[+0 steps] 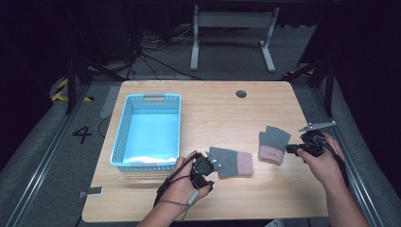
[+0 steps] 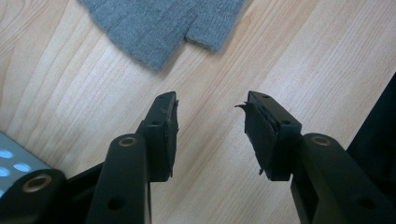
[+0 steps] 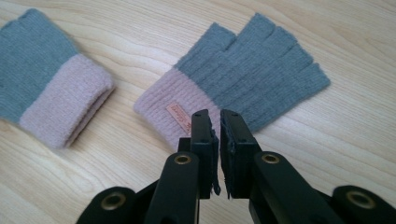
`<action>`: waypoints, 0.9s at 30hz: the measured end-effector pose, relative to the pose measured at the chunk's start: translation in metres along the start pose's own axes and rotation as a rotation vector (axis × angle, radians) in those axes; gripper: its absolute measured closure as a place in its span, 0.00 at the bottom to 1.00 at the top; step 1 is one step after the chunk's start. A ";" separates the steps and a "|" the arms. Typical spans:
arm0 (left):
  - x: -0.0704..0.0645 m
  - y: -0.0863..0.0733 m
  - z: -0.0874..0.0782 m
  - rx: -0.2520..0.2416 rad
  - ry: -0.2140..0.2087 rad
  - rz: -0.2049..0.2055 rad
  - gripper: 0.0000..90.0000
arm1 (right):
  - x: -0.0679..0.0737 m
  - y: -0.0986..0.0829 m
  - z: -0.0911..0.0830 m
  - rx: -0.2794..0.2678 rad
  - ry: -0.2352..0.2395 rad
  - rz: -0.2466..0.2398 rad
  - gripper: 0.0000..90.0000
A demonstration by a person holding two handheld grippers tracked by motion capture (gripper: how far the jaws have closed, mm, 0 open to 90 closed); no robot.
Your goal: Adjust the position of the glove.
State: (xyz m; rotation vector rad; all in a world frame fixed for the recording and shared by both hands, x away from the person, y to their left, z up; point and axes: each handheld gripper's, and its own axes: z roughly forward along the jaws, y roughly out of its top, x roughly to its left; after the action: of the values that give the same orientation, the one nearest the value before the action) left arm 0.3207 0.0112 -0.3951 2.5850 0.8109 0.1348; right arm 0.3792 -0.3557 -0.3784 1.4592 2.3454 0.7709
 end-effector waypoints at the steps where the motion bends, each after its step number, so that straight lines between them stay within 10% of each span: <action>1: 0.000 0.000 -0.001 -0.003 -0.002 -0.002 0.62 | 0.001 0.000 0.000 -0.001 0.001 -0.003 0.94; 27: 0.005 0.000 -0.007 -0.031 -0.048 -0.002 0.72 | 0.038 0.007 0.002 -0.021 0.110 -0.088 0.92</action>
State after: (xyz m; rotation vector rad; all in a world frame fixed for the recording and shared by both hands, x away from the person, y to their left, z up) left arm 0.3232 0.0168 -0.3888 2.5485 0.7884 0.0837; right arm 0.3685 -0.3189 -0.3742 1.3268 2.4558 0.8706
